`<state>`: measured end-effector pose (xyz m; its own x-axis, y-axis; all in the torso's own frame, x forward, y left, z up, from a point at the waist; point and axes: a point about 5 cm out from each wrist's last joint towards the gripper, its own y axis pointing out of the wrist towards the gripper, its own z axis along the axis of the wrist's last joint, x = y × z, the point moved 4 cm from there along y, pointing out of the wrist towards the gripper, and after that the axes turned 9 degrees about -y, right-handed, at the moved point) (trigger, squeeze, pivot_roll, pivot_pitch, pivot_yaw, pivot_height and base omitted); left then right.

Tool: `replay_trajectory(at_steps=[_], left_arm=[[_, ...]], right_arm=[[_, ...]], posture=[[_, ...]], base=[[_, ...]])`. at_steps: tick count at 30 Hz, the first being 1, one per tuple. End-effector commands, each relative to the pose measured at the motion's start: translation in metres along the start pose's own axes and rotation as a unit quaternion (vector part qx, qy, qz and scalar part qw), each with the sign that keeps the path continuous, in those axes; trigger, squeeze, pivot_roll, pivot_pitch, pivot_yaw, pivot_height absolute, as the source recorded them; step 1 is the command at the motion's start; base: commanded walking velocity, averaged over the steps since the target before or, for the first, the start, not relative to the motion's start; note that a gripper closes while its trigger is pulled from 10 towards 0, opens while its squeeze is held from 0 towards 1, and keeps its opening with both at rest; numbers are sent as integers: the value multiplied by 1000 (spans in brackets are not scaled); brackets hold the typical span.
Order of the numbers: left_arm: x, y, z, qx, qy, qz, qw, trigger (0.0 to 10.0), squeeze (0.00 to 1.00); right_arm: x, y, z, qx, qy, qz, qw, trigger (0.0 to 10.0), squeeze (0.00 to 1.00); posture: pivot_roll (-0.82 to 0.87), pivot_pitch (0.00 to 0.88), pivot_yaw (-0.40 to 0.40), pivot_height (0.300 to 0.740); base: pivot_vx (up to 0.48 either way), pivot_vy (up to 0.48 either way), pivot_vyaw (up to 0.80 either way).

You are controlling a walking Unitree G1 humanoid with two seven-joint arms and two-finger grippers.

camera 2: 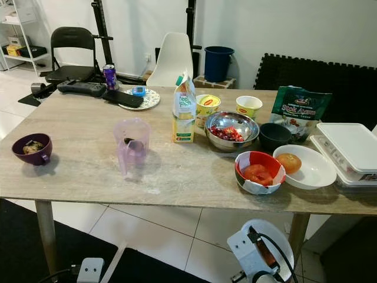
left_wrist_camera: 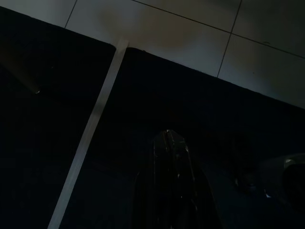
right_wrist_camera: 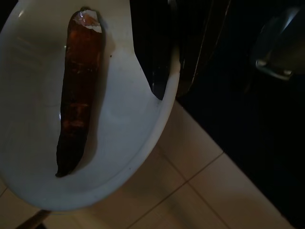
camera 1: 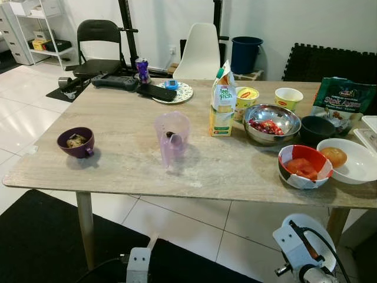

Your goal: Restocking fridge

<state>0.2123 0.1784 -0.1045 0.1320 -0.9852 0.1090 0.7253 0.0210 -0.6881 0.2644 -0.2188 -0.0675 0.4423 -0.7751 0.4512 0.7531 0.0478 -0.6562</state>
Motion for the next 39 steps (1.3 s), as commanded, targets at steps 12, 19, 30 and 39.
replay_trajectory(at_steps=[12, 19, 30, 39], left_arm=[[-3, 3, 3, -15, 23, -2, 1000, 10000, 0], [-3, 3, 2, -23, 21, -5, 1000, 10000, 0], [-9, 5, 7, -15, 14, 12, 1000, 10000, 0], [-6, 5, 6, -18, 26, 2, 999, 10000, 0]], right_arm=[[-6, -6, -26, -59, -17, 11, 998, 10000, 0], [-1, -4, -25, -62, 19, -14, 998, 10000, 0], [-8, -2, -21, -66, -10, 1, 998, 10000, 0], [-9, -3, -23, -70, 25, -13, 997, 10000, 0]], posture=[[-69, 81, -27, 740], [-71, 73, 6, 740], [-41, 91, 11, 740], [-24, 75, 7, 740]], base=[[0, 0, 0], [0, 0, 0], [0, 0, 0], [0, 0, 0]])
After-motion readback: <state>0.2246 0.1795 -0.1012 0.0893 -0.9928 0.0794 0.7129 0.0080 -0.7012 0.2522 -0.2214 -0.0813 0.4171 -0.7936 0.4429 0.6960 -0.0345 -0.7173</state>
